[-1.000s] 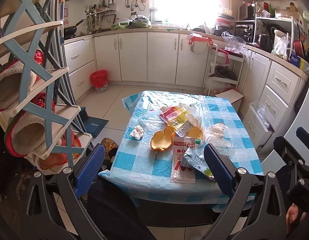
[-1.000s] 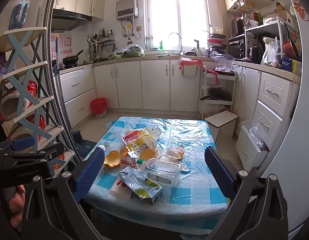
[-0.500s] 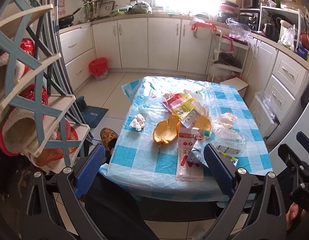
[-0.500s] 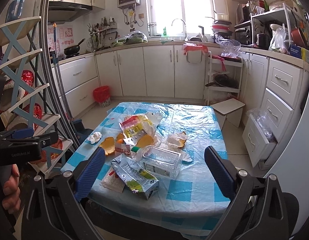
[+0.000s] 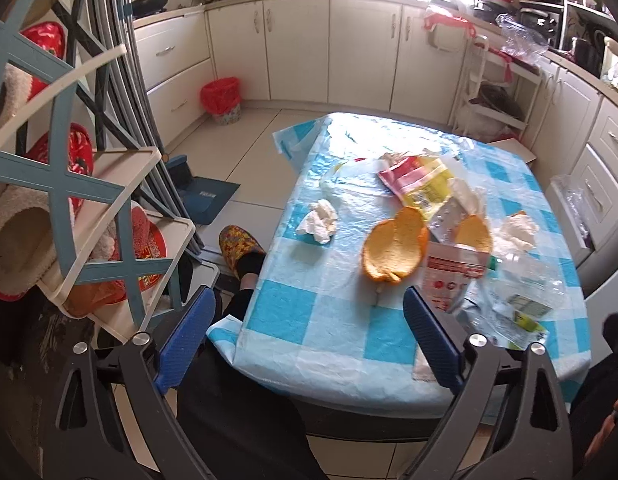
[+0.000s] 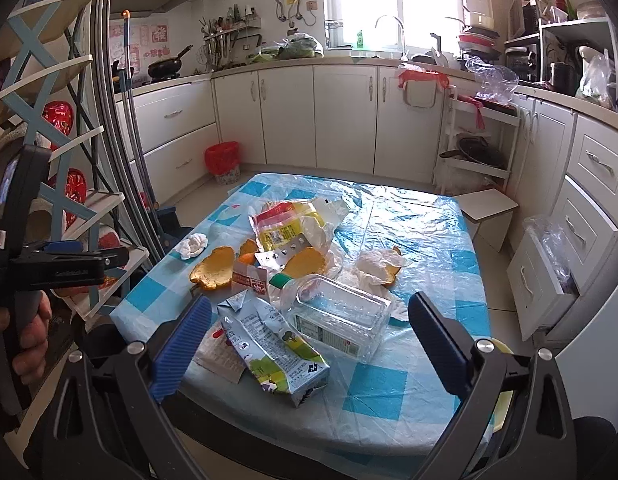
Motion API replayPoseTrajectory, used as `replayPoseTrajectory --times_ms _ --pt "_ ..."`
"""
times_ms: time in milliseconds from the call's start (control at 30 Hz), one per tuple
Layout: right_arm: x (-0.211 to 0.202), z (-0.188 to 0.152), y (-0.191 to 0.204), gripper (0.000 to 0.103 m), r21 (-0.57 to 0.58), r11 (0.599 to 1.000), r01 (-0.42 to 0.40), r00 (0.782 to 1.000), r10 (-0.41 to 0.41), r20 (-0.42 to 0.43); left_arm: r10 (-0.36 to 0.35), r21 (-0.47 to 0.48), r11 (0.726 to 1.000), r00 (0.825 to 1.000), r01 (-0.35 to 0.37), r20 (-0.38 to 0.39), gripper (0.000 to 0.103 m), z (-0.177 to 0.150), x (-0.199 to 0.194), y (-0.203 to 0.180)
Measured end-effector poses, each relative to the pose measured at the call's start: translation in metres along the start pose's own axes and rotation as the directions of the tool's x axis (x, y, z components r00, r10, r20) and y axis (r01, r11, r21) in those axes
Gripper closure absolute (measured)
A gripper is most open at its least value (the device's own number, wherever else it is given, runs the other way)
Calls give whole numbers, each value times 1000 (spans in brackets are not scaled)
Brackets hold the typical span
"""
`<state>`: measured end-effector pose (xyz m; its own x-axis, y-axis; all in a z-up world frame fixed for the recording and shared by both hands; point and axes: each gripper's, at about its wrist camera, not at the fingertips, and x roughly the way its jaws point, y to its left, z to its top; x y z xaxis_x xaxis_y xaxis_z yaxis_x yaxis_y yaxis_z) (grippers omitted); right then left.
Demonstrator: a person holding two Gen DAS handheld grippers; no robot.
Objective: Collect trash
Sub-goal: 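Grasp a white tissue with the left tool while the right tool grasps another tissue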
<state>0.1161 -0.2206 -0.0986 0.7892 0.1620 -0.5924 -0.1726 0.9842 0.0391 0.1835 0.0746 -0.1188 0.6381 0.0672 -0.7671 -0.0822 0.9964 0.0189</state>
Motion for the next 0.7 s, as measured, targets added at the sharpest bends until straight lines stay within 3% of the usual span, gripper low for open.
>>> replayPoseTrajectory --times_ms 200,367,467,700 --pt "26 10 -18 8 15 1000 21 1000 -20 -23 55 8 998 998 -55 -13 19 24 55 -1" --pt "53 23 -53 16 83 994 65 996 -60 -67 91 27 996 994 -90 -59 22 41 110 -8" --pt "77 32 -71 25 122 990 70 991 -56 -119 100 33 995 991 -97 -90 29 48 136 -10" --pt "136 47 -96 34 146 987 64 969 -26 -248 104 73 993 988 -96 -115 49 55 170 -19"
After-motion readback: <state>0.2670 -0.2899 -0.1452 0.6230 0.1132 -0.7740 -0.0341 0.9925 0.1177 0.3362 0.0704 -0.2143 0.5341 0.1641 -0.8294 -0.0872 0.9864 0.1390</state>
